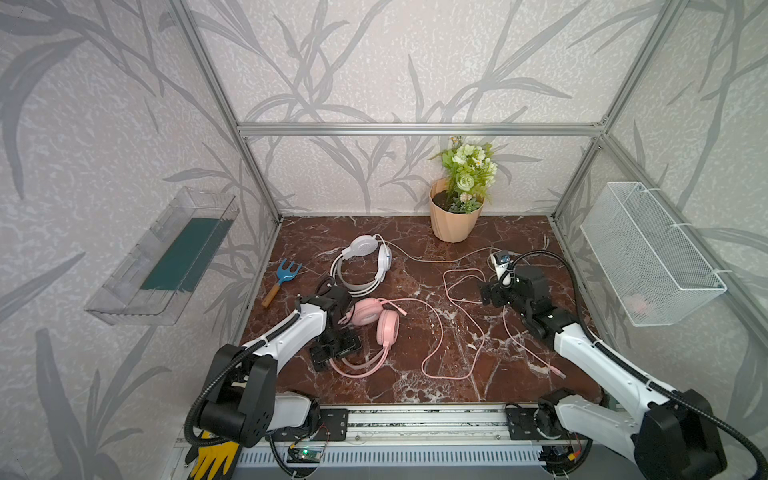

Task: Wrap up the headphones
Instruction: 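Reach the left gripper to the pink headset band and grasp it, then lift the pink headset farther from the robot while the right gripper nears the cables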

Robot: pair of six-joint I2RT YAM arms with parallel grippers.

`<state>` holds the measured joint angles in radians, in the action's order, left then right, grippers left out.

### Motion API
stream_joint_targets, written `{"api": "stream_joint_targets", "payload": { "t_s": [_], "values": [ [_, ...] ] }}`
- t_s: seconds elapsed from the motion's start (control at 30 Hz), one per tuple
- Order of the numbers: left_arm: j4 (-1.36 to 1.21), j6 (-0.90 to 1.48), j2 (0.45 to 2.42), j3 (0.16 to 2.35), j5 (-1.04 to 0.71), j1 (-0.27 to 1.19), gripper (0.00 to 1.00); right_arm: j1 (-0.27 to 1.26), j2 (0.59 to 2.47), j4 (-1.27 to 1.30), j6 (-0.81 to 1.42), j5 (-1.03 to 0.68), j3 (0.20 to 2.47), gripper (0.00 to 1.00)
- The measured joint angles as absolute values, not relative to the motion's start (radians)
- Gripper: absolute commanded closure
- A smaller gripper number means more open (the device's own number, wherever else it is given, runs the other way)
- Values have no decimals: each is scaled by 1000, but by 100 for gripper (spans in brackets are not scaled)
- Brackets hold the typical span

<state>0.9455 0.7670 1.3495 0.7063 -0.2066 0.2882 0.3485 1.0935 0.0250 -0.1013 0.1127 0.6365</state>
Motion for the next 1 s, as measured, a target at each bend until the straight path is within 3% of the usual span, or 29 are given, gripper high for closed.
{"api": "stream_joint_targets", "payload": {
  "t_s": [0.4,0.63,0.7,1.0],
  "values": [
    [877,741,1466,724,-181,288,42,355,1102,32,-101,124,636,1],
    [891,688,1525,776,-176,293,47,357,1108,32,-102,131,636,1],
    [891,668,1540,791,-168,294,53,358,1110,32,-102,131,637,1],
    [883,556,1626,904,-74,294,51,365,1129,33,-102,136,639,1]
  ]
}}
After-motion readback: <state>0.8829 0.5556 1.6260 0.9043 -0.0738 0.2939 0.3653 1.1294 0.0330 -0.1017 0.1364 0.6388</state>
